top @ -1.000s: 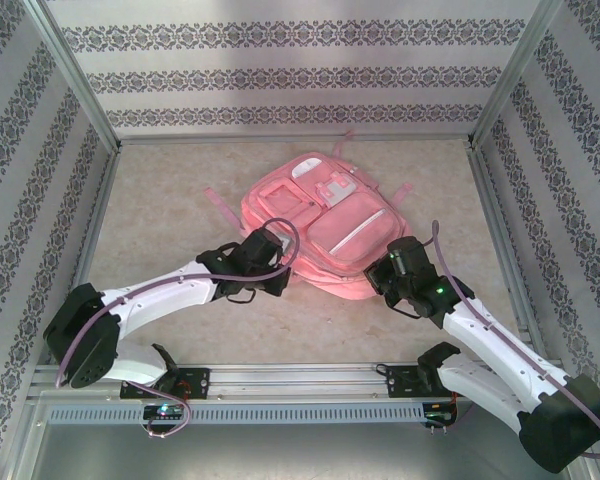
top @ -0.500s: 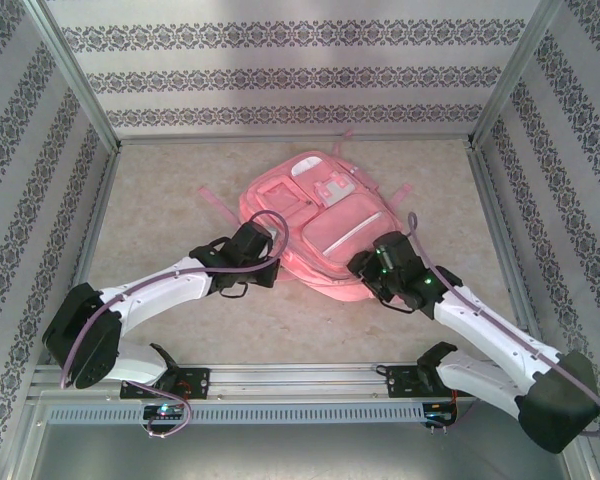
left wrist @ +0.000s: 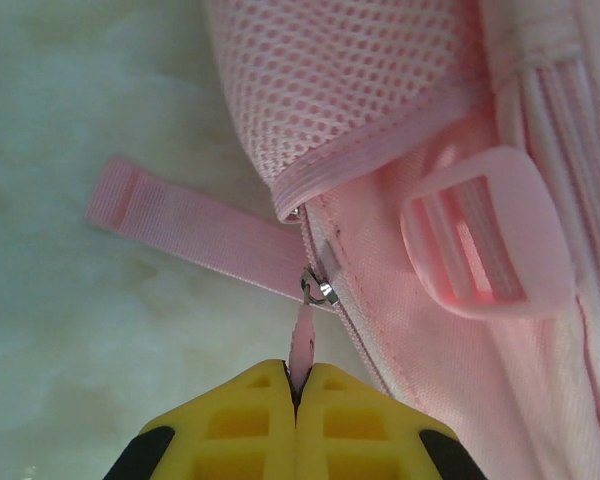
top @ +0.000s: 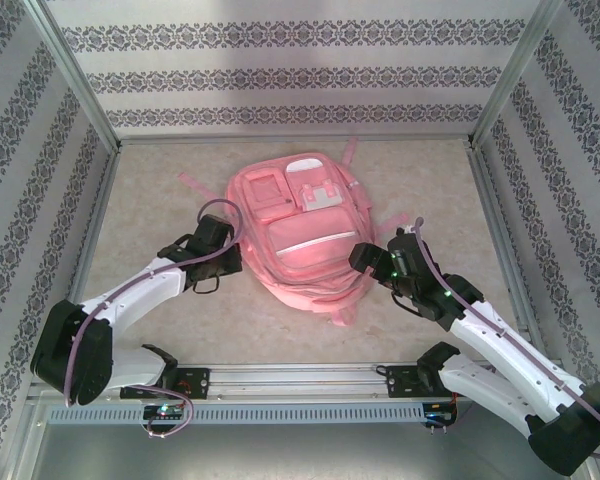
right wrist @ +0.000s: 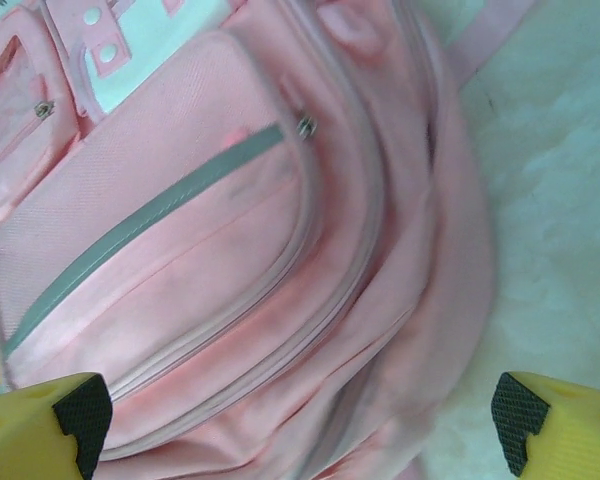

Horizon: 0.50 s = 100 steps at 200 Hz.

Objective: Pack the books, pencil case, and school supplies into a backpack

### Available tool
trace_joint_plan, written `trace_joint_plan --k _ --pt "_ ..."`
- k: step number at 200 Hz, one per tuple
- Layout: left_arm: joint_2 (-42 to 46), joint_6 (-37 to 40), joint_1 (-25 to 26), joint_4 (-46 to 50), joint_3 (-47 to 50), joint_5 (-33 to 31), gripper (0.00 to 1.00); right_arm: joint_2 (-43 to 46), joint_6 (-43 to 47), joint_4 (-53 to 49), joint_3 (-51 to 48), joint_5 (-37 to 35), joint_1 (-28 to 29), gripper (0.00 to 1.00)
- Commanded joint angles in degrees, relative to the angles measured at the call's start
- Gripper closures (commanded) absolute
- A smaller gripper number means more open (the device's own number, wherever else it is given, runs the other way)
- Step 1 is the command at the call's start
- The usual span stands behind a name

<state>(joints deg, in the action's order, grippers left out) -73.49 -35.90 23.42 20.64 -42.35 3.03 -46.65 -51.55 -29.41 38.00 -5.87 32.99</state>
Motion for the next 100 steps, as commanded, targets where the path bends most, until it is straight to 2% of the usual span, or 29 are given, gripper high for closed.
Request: trace_joint_plan --k 1,26,39,77,100 --pt "-0.52 -3.64 -4.12 3.85 -0.32 -5.26 1.0 -0.23 4.89 -0.99 1.91 -2.47 -0.3 0.02" --pt "-3.86 -4.84 -9.94 0.54 -0.54 -1.46 1.0 -1.24 6.4 0.74 1.08 -1.44 -0.52 0.02" --pt "-5.19 -6.01 -12.02 -0.95 -1.24 -1.74 1.0 -1.0 7.05 2.04 0.16 -1.15 -0.56 0.02" --pt "-11.08 -4.31 -14.32 -1.67 -6.17 -3.81 0.97 1.29 8.26 6.25 -2.4 0.77 -0.56 0.02" --pt "-13.09 -5.74 -16.36 -4.02 -6.15 -2.01 0.96 1.82 8.87 6.29 -2.58 0.24 -0.56 0.02"
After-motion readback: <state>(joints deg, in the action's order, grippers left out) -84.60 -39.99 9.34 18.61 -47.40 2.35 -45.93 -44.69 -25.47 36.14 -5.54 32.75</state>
